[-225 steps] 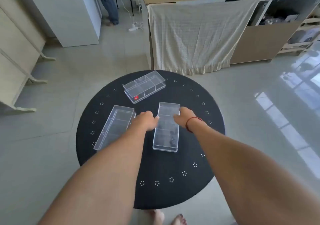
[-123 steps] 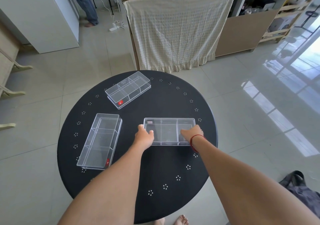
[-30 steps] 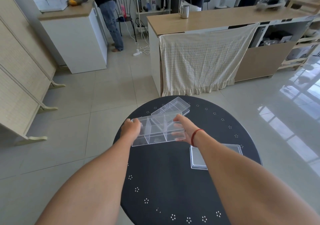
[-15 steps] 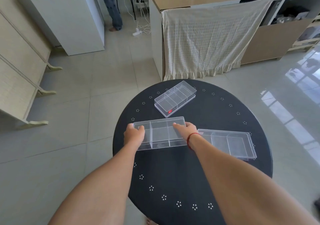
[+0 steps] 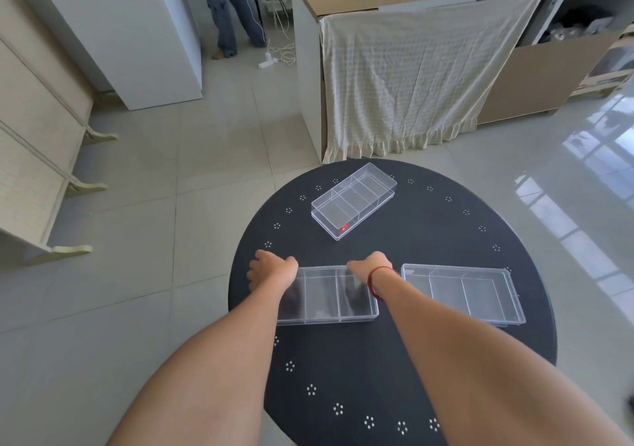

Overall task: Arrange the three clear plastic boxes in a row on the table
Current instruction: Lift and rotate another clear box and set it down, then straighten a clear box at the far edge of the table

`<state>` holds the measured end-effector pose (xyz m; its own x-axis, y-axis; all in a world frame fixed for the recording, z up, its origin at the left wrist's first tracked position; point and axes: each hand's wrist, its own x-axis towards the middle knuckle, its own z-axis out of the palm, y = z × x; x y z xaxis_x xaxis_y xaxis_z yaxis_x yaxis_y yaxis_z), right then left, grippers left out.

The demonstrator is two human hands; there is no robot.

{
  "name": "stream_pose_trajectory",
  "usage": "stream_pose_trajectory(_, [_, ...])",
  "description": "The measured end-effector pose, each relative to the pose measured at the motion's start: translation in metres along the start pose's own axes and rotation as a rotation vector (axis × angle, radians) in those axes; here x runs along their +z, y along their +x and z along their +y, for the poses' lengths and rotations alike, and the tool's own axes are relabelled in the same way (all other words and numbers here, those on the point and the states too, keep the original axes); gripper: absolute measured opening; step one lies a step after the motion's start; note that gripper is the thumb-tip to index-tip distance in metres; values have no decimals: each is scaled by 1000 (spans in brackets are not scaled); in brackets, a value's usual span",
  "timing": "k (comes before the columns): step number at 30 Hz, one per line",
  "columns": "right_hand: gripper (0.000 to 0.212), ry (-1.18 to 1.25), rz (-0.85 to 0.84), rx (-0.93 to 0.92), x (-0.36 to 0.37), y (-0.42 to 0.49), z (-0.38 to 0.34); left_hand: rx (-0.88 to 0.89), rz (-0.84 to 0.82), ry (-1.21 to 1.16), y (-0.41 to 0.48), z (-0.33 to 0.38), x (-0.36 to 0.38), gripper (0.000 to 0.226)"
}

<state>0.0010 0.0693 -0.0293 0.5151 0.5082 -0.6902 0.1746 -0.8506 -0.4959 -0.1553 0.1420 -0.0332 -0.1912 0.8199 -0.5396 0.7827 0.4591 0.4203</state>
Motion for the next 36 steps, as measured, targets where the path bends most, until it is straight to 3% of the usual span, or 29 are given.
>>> stream_pose_trajectory(2, [46,37,40,-68,-14,1,-20,106,15,55,2,21,-5,56])
stream_pose_trajectory(4, [45,53,62,-140,-31,7,-40,183,-32,56,5,46,-8,51])
stream_pose_trajectory(8, [53,32,104,-201,-64,28,-70,230,-115,-4,10,90,-3,42])
stream_pose_trajectory(11, [58,3,126,-214,-85,53,-76,179,-136,-55,15,112,13,45])
stream_pose_trajectory(18, [66,23,157,-153,-102,116,-65,-56,-170,-168,38,132,57,79])
stream_pose_trajectory(24, [88,-2,106,-231,-113,151,-73,-21,-84,-129,61,133,79,68])
stream_pose_trajectory(30, [88,-20,-33,-122,-119,166,-67,19,-108,-288,74,137,80,38])
stream_pose_trajectory(36, [99,-86,-87,101,-113,150,-46,-38,-110,-240,56,139,85,63])
